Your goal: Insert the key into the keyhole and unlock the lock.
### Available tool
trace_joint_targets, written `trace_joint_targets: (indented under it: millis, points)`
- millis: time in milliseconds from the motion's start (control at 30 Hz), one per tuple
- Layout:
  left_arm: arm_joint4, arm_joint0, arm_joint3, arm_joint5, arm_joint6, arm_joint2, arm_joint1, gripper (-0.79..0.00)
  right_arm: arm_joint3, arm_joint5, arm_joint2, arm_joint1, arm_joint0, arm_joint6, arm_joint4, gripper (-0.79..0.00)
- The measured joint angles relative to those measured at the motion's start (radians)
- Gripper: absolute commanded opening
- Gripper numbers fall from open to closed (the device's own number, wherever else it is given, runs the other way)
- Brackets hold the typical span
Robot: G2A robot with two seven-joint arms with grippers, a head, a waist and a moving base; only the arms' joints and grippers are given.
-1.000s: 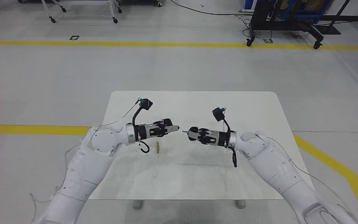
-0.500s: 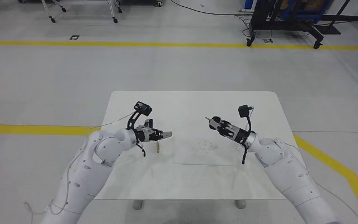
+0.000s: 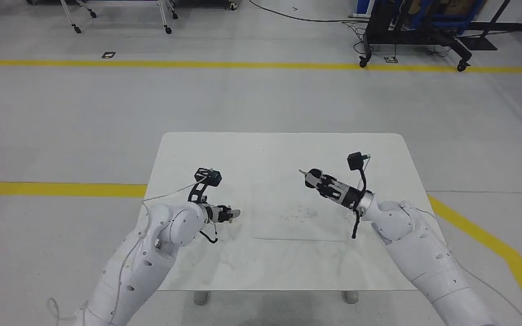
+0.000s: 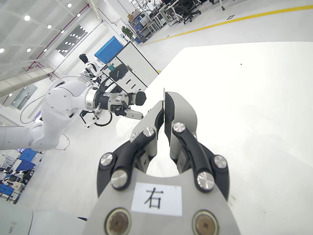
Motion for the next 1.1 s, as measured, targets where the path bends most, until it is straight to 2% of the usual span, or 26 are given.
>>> trace_joint_targets:
  millis: [167, 200, 300, 367, 400, 467, 500, 933, 1033, 1100]
  points:
    - [-0.008, -0.042, 0.061, 0.000, 0.010, 0.047, -0.017, -0.215, 0.000, 0.000, 0.000, 0.000, 0.000, 0.000, 0.000, -0.785]
    - [-0.009, -0.049, 0.072, 0.000, 0.011, 0.055, -0.020, -0.277, 0.000, 0.000, 0.000, 0.000, 0.000, 0.000, 0.000, -0.785]
    - [-0.010, -0.064, 0.096, 0.000, 0.012, 0.067, -0.026, -0.391, 0.000, 0.000, 0.000, 0.000, 0.000, 0.000, 0.000, -0.785]
    - [-0.007, -0.070, 0.106, -0.001, 0.008, 0.072, -0.028, -0.431, 0.000, 0.000, 0.000, 0.000, 0.000, 0.000, 0.000, -0.785]
    - [-0.005, -0.074, 0.112, -0.002, -0.002, 0.075, -0.029, -0.489, 0.000, 0.000, 0.000, 0.000, 0.000, 0.000, 0.000, -0.785]
    - [-0.004, -0.078, 0.117, -0.004, -0.017, 0.078, -0.031, -0.717, 0.000, 0.000, 0.000, 0.000, 0.000, 0.000, 0.000, -0.785]
    - [-0.003, -0.080, 0.120, -0.008, -0.025, 0.079, -0.031, -0.785, 0.000, 0.000, 0.000, 0.000, 0.000, 0.000, 0.000, -0.785]
    - [0.047, -0.070, 0.095, -0.032, -0.043, 0.083, -0.032, -0.785, 0.000, 0.000, 0.000, 0.000, 0.000, 0.000, 0.000, -0.785]
    - [0.040, -0.069, 0.098, -0.046, -0.047, 0.078, -0.032, -0.733, 0.000, 0.000, 0.000, 0.000, 0.000, 0.000, 0.000, -0.785]
    - [0.045, -0.069, 0.100, -0.048, -0.048, 0.076, -0.033, -0.662, 0.000, 0.000, 0.000, 0.000, 0.000, 0.000, 0.000, -0.785]
